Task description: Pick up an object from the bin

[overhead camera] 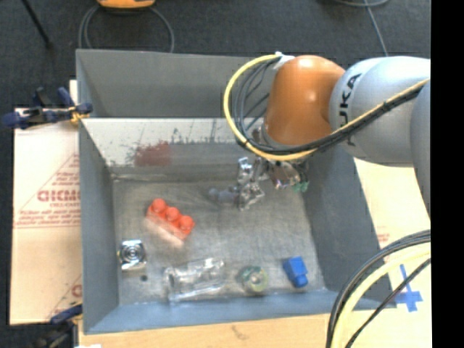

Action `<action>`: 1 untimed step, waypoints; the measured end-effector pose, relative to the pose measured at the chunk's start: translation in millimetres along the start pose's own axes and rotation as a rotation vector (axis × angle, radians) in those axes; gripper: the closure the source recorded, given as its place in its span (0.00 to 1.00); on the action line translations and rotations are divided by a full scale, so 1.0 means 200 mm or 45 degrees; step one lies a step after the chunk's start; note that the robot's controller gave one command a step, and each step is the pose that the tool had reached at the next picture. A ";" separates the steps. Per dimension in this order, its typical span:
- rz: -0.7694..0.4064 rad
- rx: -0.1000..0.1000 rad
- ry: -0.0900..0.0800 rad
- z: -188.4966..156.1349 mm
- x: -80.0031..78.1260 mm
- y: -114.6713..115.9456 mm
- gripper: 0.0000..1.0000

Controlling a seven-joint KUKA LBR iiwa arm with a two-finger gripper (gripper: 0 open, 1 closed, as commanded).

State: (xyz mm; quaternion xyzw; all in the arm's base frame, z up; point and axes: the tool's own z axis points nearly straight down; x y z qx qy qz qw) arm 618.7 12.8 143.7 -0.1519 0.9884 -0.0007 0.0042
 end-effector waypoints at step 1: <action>0.004 0.000 -0.002 -0.06 -0.01 -0.01 1.00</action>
Offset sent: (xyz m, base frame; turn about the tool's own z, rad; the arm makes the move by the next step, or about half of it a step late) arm 0.0000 -0.0001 0.0099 0.0000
